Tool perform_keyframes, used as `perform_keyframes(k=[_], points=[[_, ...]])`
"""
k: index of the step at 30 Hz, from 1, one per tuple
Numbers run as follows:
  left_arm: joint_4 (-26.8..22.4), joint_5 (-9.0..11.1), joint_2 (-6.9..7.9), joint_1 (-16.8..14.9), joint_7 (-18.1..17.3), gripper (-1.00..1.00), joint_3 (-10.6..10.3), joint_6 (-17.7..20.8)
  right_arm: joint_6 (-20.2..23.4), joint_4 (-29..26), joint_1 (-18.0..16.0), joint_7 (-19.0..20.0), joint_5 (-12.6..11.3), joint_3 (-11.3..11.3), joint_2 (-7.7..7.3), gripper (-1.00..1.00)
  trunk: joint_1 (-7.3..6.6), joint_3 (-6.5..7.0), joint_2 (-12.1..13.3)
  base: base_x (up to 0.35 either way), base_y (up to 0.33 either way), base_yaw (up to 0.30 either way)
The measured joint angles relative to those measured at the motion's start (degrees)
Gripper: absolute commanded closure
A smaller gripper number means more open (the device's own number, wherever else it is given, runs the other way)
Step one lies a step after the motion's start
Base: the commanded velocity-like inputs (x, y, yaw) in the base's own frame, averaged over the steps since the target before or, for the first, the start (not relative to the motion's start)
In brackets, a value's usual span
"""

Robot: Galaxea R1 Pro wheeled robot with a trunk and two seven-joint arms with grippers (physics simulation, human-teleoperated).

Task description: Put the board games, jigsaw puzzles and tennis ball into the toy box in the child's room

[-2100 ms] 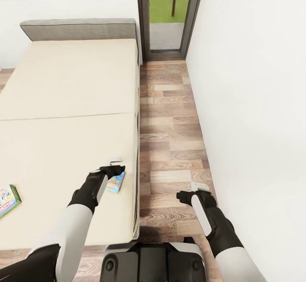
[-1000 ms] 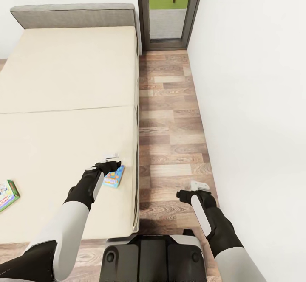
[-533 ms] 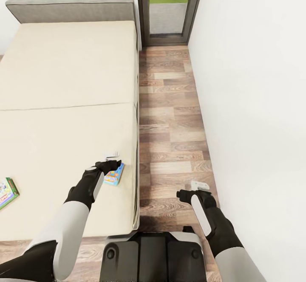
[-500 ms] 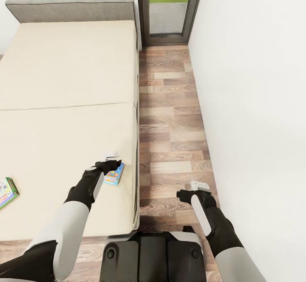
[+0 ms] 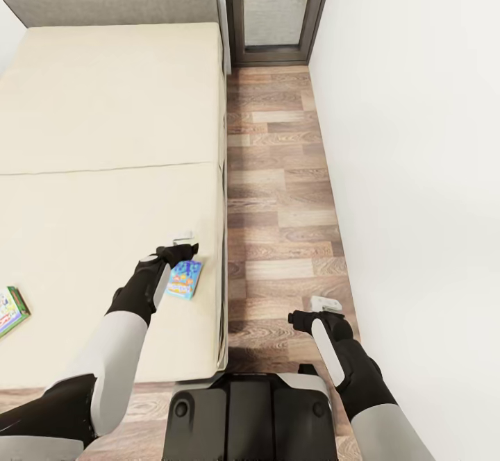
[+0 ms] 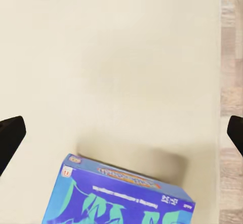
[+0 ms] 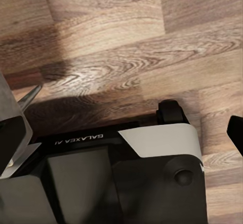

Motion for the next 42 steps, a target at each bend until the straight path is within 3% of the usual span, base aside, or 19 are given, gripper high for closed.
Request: perform_keyframes(k=[10, 25, 29, 34, 42], points=[[0.11, -0.01, 0.13, -1.9, 0.0, -1.0, -0.06, 0.19, 0.0, 0.03, 0.0, 0.03, 0.25, 0.0, -0.03, -1.0, 0.0, -0.94, 0.0, 0.0, 0.0, 0.0], [1.39, -0.11, 0.72, -2.11, 0.02, -1.0, 0.03, 0.3, 0.08, 0.04, 0.0, 0.02, 0.25, -0.07, -0.1, -1.0, 0.0, -2.36, 0.0, 0.0, 0.0, 0.0], [1.25, -0.03, 1.59, -2.26, -0.11, -1.0, 0.1, 2.27, 0.15, 0.04, 0.0, 0.03, 0.28, -0.08, -0.14, -1.0, 0.0, -2.74, 0.0, 0.0, 0.0, 0.0], [0.85, 0.18, 2.18, -4.18, -0.36, -1.0, 0.14, 7.54, 0.26, 0.04, 0.0, 0.03, 0.34, -0.08, -0.16, -1.0, 0.0, -3.21, 0.0, 0.0, 0.0, 0.0], [-1.63, 0.49, 2.35, -4.88, -0.6, -1.0, 0.28, 8.61, 0.1, 0.04, 0.0, -0.02, 0.33, -0.05, -0.11, -1.0, 0.0, -3.96, 0.0, 0.0, 0.0, 0.0]])
